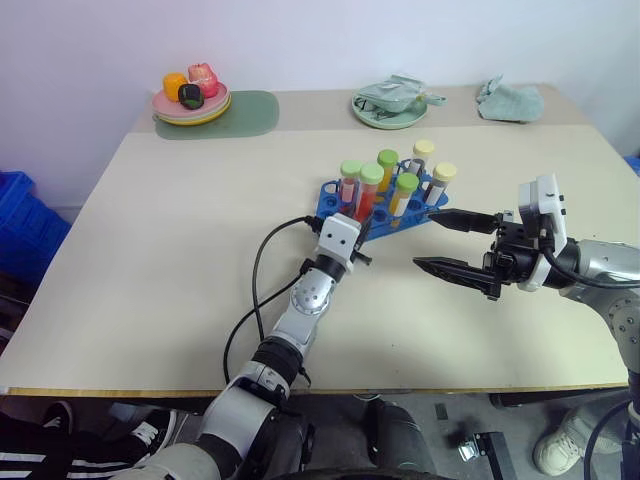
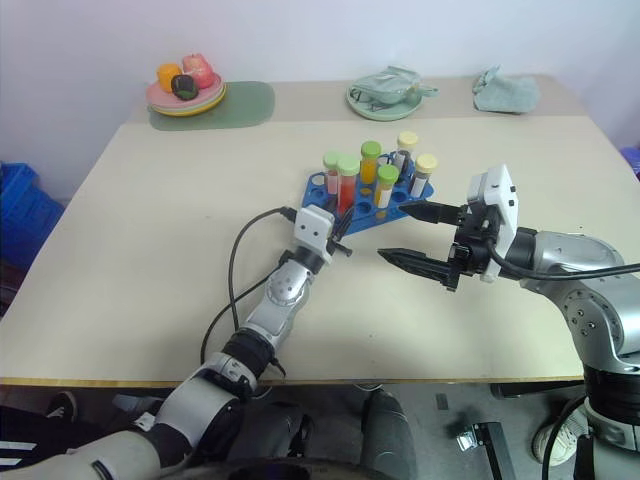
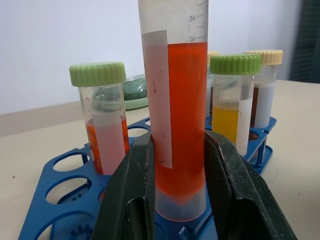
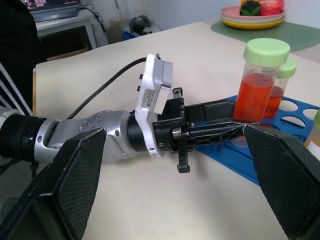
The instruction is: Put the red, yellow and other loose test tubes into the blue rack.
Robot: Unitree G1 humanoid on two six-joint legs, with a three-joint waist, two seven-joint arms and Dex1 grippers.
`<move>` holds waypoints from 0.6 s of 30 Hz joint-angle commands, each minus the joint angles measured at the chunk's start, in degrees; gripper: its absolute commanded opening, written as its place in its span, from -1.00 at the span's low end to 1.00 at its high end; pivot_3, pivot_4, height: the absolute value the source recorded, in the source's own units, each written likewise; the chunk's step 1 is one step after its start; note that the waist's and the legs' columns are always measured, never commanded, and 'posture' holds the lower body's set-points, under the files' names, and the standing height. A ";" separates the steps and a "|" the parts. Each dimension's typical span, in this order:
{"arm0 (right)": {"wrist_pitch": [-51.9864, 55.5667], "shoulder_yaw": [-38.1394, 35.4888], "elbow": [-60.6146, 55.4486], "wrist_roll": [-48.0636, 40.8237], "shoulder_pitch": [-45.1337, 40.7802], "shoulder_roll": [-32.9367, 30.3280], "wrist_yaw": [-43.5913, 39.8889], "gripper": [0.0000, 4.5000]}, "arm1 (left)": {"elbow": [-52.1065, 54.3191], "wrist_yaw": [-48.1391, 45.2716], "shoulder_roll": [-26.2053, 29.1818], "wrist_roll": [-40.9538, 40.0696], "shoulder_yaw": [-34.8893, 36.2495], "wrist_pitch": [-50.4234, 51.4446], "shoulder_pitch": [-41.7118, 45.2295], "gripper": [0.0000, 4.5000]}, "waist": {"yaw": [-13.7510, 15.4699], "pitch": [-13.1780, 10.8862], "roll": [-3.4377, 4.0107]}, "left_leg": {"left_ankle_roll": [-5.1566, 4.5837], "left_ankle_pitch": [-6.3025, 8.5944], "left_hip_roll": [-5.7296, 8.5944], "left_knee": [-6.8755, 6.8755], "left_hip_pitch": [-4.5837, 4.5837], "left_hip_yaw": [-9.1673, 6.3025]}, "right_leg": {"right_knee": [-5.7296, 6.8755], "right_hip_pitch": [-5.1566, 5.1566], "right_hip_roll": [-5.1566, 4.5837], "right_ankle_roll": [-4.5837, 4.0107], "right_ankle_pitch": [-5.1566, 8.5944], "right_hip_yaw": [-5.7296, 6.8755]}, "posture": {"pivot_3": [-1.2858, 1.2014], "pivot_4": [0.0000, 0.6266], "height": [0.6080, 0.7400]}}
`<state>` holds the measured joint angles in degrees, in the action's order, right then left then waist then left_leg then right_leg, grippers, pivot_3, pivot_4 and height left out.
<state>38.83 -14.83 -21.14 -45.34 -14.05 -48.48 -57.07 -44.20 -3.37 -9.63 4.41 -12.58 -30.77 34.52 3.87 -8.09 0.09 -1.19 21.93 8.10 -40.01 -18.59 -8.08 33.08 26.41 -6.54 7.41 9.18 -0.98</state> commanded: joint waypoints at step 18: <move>-0.78 -1.37 -1.01 -0.52 -0.74 -0.57 0.05 1.00 | -0.30 -3.48 -3.58 -1.00 -0.68 0.28 2.39 -0.66 | 0.22 0.00 0.00 | 0.00 0.00 0.01 -0.01 -0.01 0.00 | 0.00 0.00 -0.01 0.00 0.00 0.00 | 0.03 -0.52 1.00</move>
<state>38.83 -14.83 -21.14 -45.31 -14.06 -48.48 -56.94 -46.40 -6.33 -9.49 3.20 -12.55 -30.35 36.08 4.09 -8.09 0.09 -1.20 21.93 8.11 -40.02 -18.60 -8.08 33.08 26.41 -6.55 7.42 9.18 -0.98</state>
